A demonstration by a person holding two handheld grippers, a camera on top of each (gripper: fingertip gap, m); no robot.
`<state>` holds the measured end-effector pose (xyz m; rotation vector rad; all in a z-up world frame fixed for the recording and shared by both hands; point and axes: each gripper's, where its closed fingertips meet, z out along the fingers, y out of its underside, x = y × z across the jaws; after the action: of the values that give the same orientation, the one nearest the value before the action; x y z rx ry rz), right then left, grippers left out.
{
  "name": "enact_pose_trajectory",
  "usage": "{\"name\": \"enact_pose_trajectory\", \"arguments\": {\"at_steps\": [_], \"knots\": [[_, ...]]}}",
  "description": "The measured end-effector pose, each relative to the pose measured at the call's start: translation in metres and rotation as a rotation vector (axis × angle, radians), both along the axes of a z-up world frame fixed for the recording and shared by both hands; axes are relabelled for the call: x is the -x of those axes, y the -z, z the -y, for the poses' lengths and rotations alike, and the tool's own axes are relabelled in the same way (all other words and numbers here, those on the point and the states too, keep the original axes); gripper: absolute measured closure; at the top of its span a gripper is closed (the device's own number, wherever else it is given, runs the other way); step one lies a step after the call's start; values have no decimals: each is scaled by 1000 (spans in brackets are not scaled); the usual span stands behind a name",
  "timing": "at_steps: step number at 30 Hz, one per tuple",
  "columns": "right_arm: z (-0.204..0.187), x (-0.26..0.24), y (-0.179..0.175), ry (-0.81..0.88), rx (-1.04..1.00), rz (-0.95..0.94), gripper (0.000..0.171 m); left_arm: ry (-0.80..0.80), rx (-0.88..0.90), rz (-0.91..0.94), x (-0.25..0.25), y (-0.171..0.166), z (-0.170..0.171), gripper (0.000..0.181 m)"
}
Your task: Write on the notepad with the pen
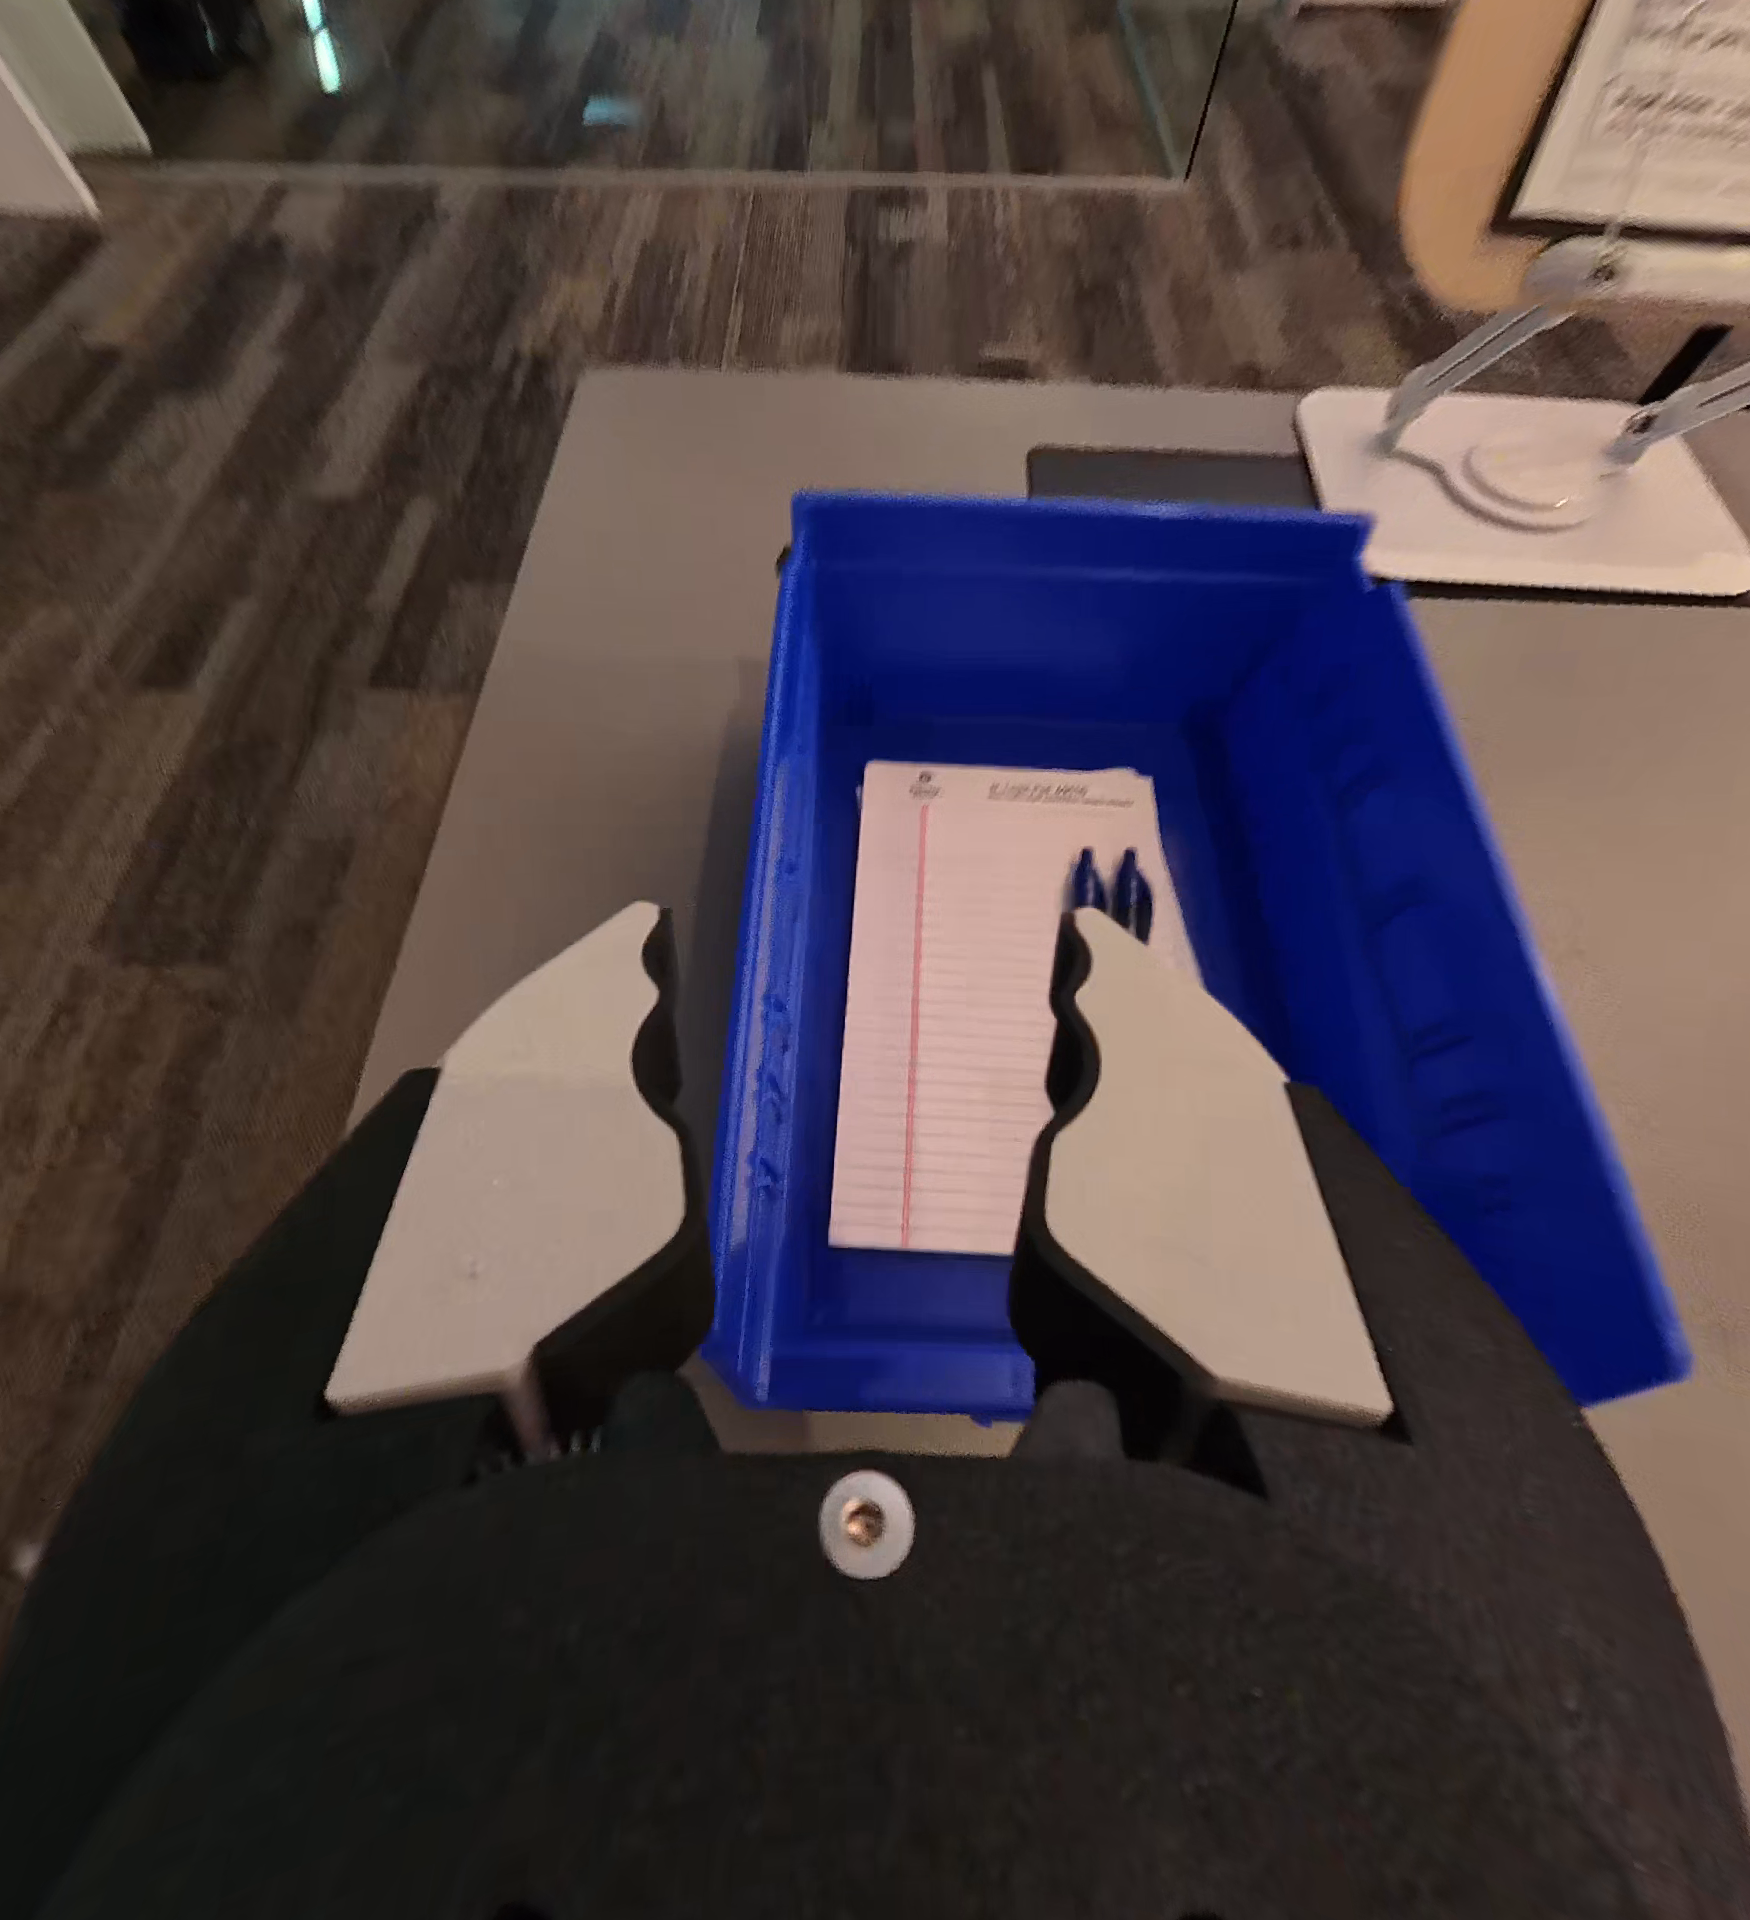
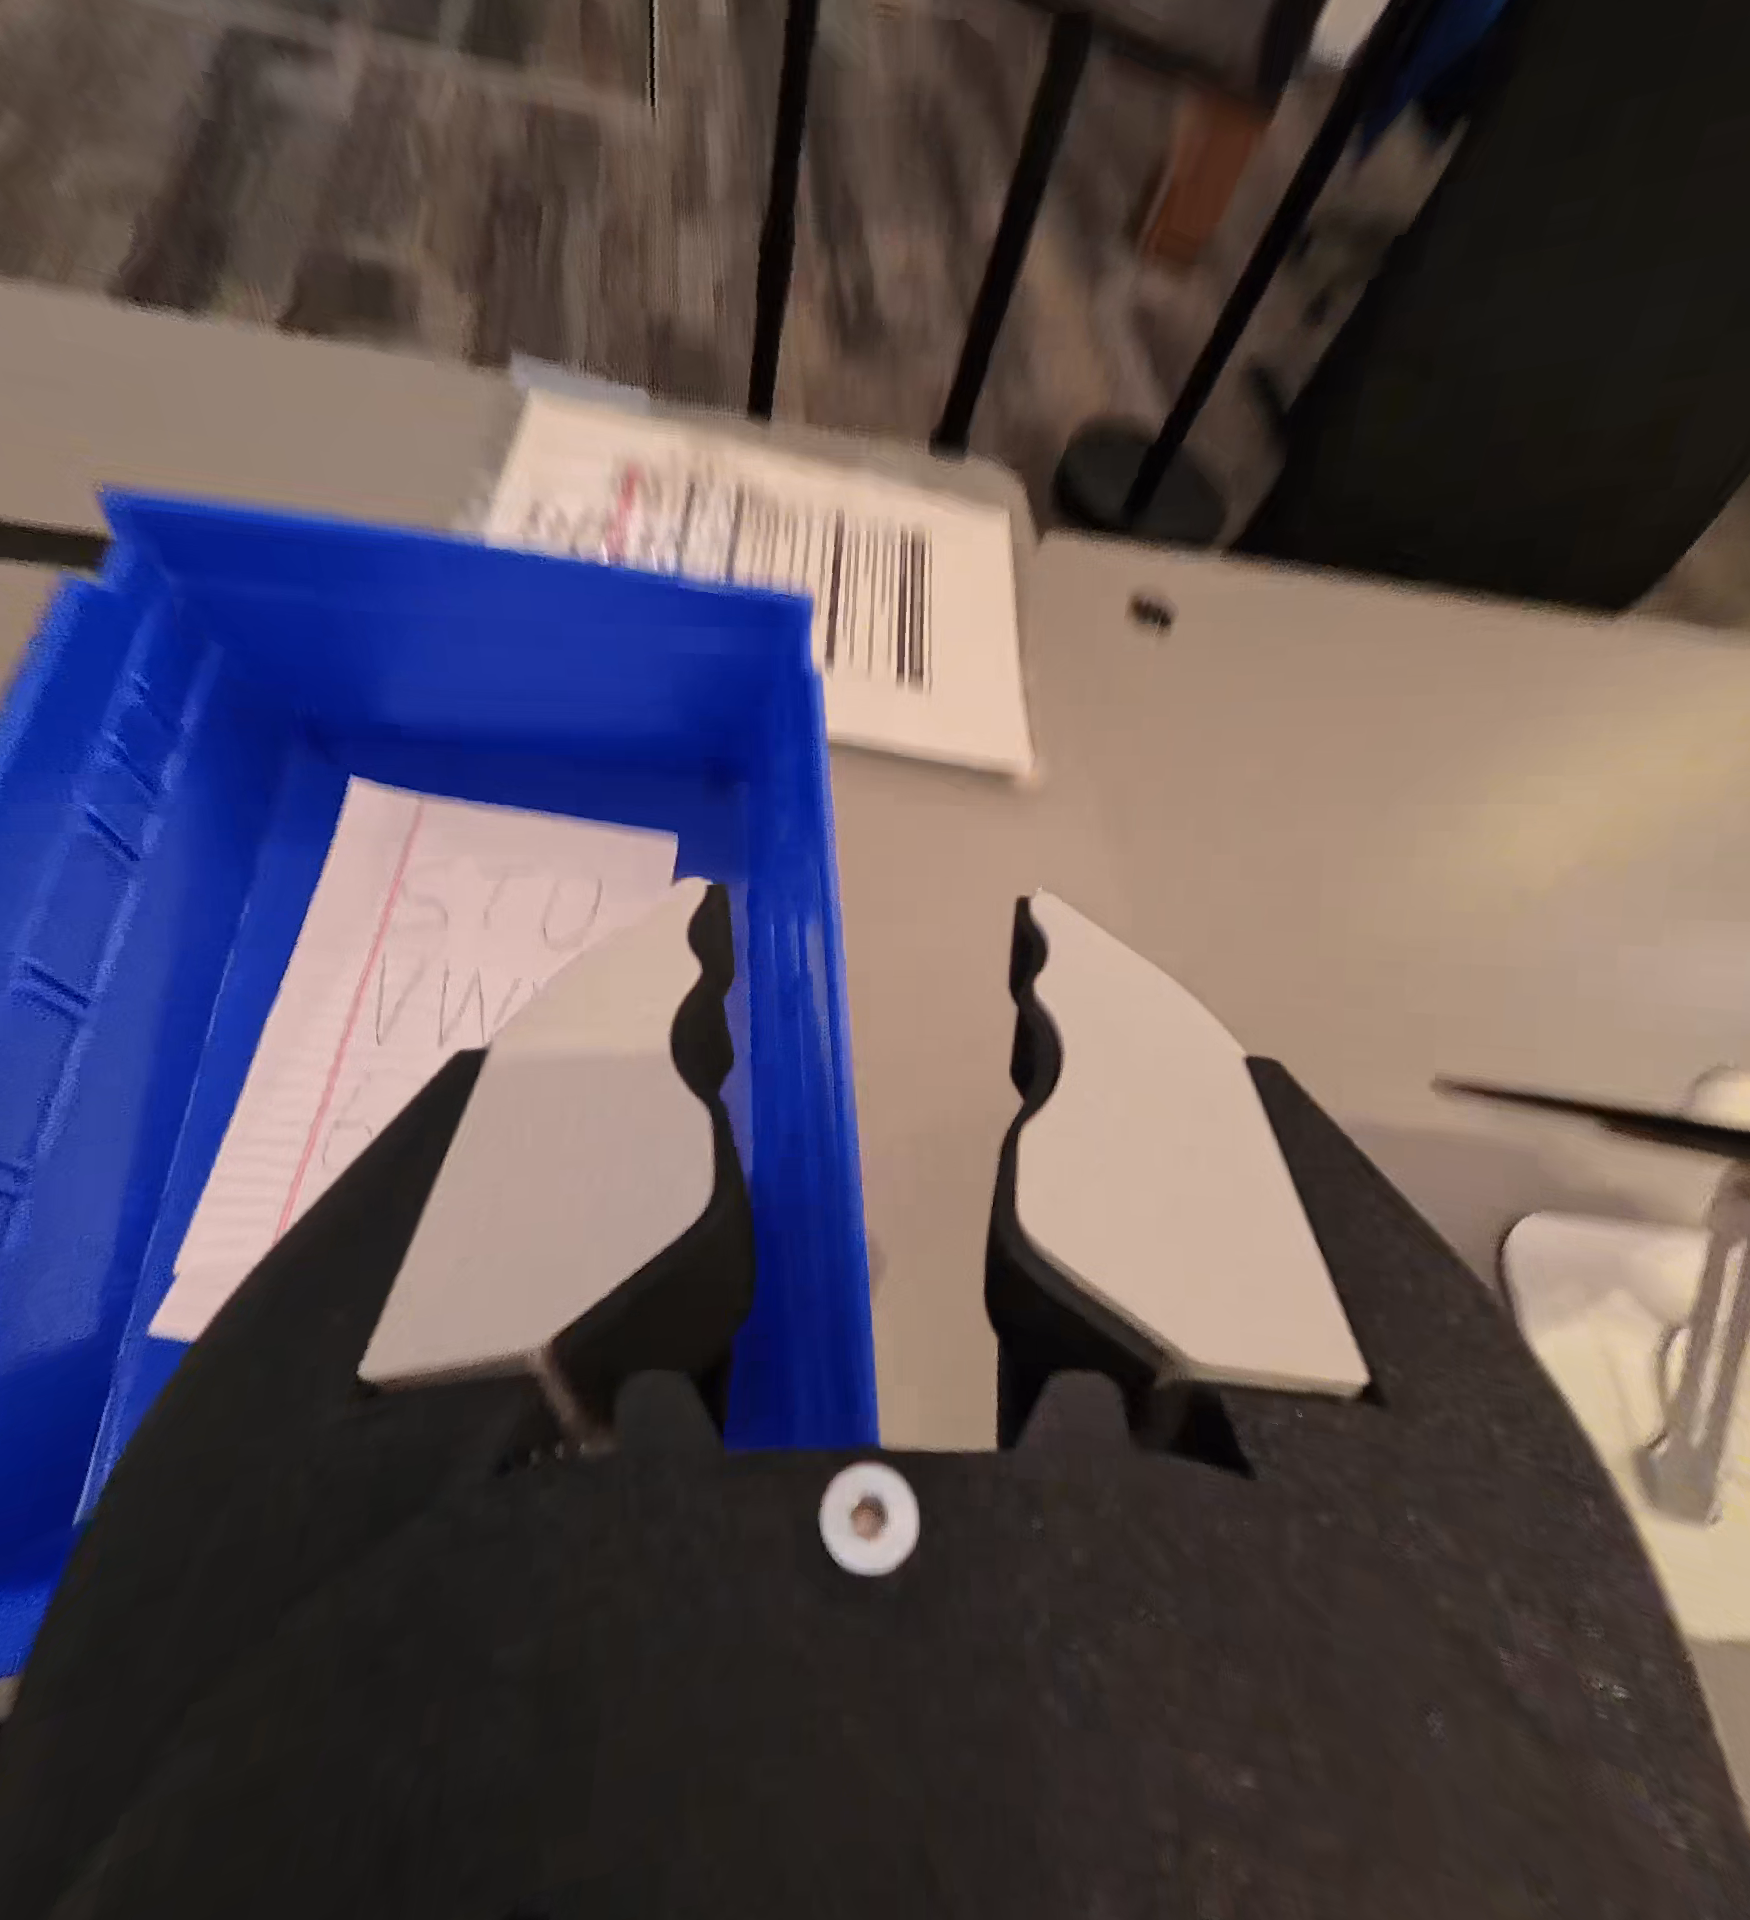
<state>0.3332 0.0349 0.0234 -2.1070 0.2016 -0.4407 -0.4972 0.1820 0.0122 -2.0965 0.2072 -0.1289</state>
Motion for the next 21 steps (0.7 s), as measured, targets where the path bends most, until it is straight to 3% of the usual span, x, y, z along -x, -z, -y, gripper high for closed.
{"name": "enact_pose_trajectory", "arguments": {"at_steps": [4, 9, 14, 19, 21], "knots": [[-14, 37, -46, -131, -185, 159, 107, 68, -160, -66, -29, -37, 6, 99], [-37, 80, -50, -284, -300, 124, 84, 165, -288, -103, -77, -61, 12, 90], [-42, 123, -90, -384, -522, 96, 96, 226, -393, -80, -111, -72, 10, 90], [-51, 168, -115, -509, -569, 82, 94, 262, -307, -116, -127, -48, 5, 93], [-56, 185, -119, -555, -561, 95, 104, 280, -289, -131, -132, -43, 7, 99]]}}
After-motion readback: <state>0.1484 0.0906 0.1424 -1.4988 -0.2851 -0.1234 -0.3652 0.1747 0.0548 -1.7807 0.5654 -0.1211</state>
